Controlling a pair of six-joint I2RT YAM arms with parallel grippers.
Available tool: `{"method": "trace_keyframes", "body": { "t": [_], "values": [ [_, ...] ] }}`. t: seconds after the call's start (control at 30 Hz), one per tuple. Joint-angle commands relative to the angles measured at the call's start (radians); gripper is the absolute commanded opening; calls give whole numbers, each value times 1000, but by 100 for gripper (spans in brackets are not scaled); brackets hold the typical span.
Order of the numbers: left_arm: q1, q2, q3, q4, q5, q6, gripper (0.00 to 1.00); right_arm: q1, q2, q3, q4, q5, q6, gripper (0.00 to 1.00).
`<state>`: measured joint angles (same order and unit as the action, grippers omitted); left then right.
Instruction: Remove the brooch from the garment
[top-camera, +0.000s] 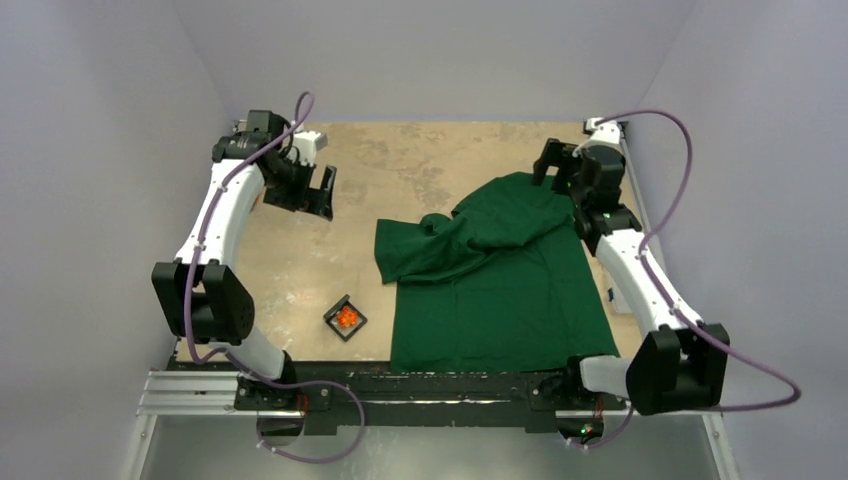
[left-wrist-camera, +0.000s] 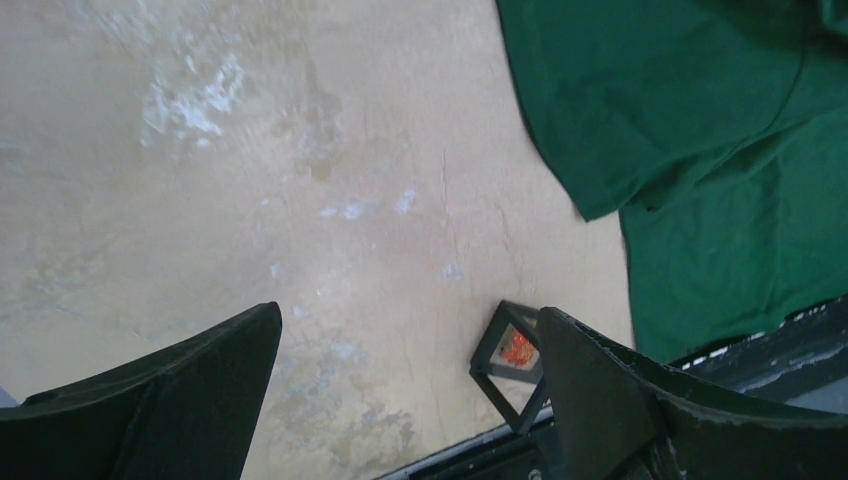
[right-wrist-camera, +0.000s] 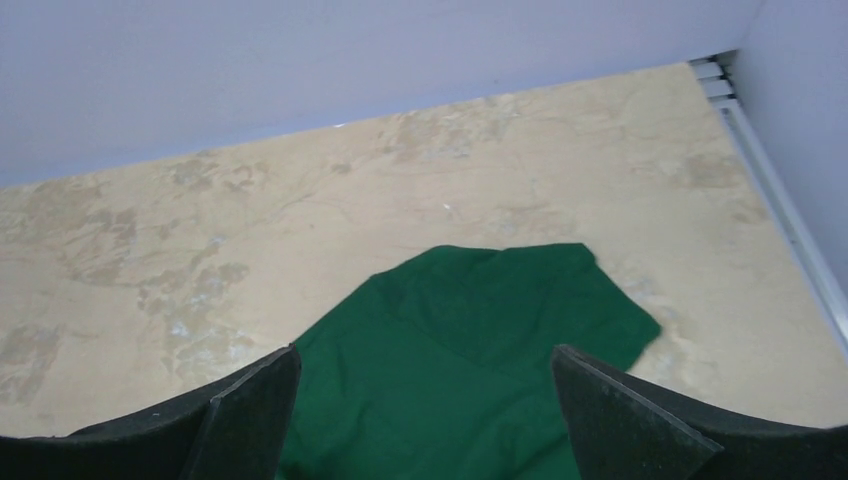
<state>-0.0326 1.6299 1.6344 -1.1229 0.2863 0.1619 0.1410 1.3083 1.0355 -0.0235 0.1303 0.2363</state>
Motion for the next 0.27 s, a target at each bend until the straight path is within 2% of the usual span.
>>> {"method": "trace_keyframes", "body": {
  "t": [0.0,0.1,0.23],
  "values": [
    [14,-87,-122,18,20,11,100,-61,-135,-98,-12,-77,-49,99],
    [27,-122,-168,42,37,-21,100,-77,-190,-153,-22,-79,-70,99],
    [27,-123,-143,36,37,-50,100,-89,-225,-186,-23,-82,-91,99]
  ]
}}
